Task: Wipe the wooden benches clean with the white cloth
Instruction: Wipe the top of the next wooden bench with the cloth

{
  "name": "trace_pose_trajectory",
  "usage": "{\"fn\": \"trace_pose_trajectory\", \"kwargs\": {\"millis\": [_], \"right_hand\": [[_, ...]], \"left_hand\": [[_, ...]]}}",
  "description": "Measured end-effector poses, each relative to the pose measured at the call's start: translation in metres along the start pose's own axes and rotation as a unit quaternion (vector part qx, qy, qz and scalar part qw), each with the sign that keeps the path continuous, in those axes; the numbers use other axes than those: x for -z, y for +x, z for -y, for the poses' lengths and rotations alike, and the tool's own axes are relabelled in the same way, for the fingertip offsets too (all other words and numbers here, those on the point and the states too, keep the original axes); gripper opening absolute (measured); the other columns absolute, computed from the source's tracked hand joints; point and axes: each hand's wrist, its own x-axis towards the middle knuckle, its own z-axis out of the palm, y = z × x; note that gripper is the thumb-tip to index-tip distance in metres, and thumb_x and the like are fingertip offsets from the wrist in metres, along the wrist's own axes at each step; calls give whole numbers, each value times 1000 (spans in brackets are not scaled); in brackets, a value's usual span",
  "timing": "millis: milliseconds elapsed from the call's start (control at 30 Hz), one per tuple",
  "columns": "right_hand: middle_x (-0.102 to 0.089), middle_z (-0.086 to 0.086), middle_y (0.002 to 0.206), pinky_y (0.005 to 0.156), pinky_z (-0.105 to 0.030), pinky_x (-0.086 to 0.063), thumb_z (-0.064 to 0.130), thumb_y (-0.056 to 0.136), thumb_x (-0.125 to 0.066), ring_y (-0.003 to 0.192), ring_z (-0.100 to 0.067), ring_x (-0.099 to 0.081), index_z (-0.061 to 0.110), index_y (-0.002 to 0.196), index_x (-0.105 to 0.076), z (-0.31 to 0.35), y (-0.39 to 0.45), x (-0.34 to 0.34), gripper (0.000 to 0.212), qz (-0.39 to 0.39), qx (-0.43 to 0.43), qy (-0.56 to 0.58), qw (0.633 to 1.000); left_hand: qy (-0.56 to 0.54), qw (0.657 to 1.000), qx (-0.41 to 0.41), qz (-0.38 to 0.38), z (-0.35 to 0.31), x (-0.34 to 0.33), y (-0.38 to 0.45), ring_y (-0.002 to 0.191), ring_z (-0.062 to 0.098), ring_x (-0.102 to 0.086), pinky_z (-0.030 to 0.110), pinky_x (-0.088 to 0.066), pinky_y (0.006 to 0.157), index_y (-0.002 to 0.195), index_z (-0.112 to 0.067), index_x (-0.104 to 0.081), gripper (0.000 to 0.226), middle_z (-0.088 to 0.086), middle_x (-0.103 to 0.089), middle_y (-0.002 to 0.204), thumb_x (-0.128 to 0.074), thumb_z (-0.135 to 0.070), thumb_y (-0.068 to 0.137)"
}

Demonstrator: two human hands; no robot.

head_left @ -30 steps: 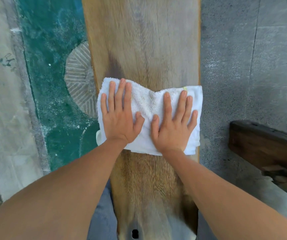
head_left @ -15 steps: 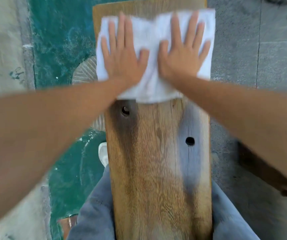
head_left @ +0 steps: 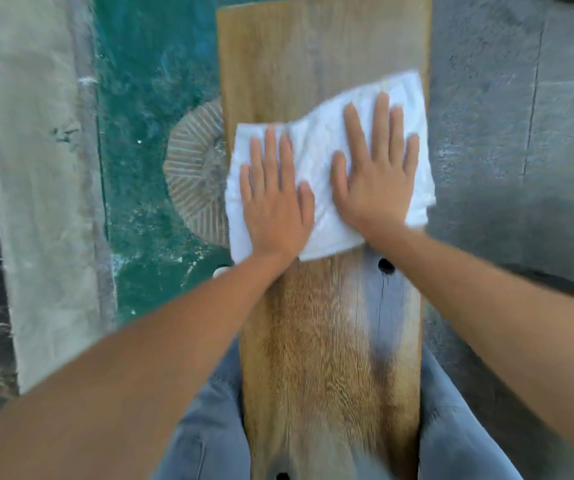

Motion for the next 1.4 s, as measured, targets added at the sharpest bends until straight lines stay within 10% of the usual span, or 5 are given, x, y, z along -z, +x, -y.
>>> {"fn": "trace_pose_trajectory", "kwargs": {"millis": [300,733,1267,1400], "right_hand": [[-12,-9,172,125,-52,-11,47,104,-30,160,-25,-9,33,162,-23,-3,-167,-18,61,86,-21,-10,996],[16,-5,172,126,-58,4,48,104,-25,159,-27,13,39,163,0,12,112,28,65,132,-93,67,985],[-1,-8,173,127,-51,-11,38,109,-30,160,-25,-3,29,164,-12,-9,-119,14,59,110,-34,23,993],[-31,-17,162,113,-51,-30,37,100,-46,149,-36,-31,24,153,-42,-4,-107,30,54,102,-33,14,994]], "left_hand": [[-18,992,-69,101,30,-20,-171,157,26,-7,49,-19,124,161,-11,-7,67,5,-3,170,-24,-38,103],[-18,989,-76,128,3,57,180,157,27,9,49,-2,127,161,-14,3,74,6,10,170,-31,-44,102],[40,986,-111,116,17,17,-50,157,32,4,50,-11,126,161,-8,-4,66,13,3,169,-22,-39,106],[20,985,-99,142,10,33,-43,154,37,-15,50,-26,120,156,-8,-25,70,16,-12,167,-44,-41,98]]}}
